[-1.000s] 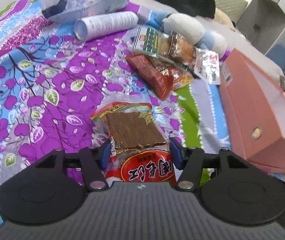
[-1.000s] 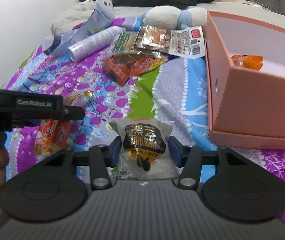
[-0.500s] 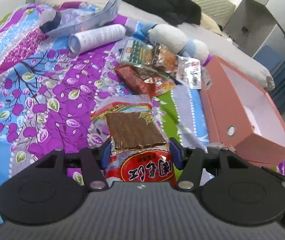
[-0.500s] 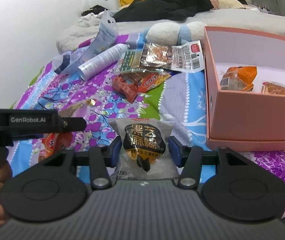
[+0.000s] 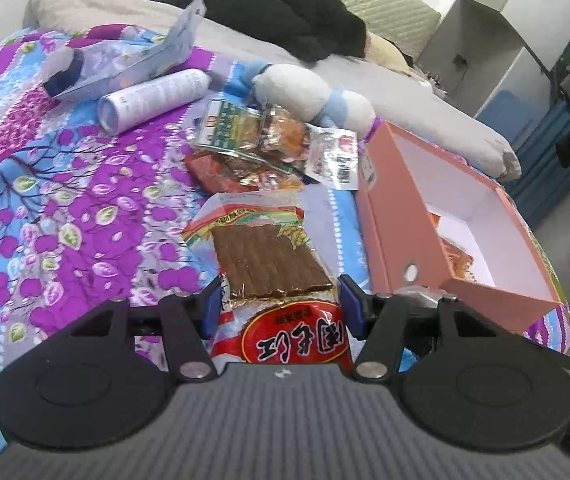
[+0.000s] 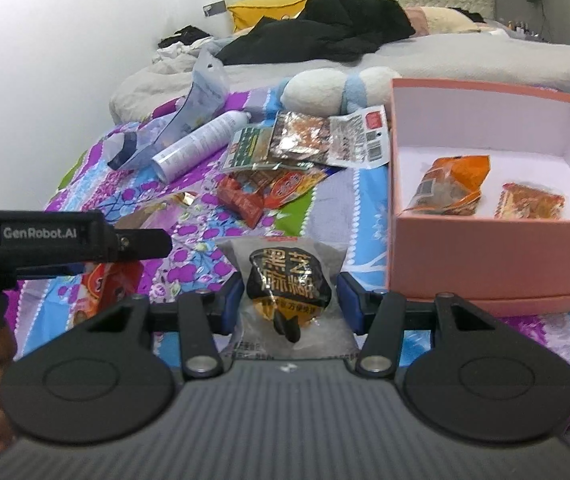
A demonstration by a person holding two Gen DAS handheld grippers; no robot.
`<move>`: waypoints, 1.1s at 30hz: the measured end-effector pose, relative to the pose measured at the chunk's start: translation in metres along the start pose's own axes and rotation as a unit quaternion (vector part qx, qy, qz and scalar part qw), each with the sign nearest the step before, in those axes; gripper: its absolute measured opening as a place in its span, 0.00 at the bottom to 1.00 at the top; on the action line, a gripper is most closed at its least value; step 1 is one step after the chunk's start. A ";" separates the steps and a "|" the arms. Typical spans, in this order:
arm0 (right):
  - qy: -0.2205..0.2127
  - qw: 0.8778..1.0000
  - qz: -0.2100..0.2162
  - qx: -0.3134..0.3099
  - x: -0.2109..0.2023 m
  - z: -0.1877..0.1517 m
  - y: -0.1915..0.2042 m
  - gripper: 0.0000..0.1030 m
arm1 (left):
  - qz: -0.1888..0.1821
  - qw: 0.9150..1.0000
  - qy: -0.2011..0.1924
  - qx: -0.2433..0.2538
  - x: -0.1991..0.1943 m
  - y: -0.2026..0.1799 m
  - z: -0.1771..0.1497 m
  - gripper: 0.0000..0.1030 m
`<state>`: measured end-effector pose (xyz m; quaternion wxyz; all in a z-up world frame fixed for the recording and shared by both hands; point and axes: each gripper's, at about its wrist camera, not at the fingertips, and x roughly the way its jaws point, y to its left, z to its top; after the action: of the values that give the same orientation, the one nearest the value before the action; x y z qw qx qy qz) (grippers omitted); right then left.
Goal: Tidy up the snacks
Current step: 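Lift the stick packet with the left tool while the right tool lifts the black-labelled packet, then carry both held packets over the pink box with both tools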
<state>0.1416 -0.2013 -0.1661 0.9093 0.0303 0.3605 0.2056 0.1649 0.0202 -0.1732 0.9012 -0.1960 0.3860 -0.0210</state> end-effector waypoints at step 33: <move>-0.069 0.985 -0.139 0.070 0.015 0.094 -0.149 0.53 | -0.118 0.986 0.042 0.115 0.123 -0.169 0.090 0.62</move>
<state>0.2667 -0.3224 -0.1365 0.9475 0.0577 0.3107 0.0490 0.3338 -0.1282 -0.1393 0.8921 -0.1343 0.3924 -0.1793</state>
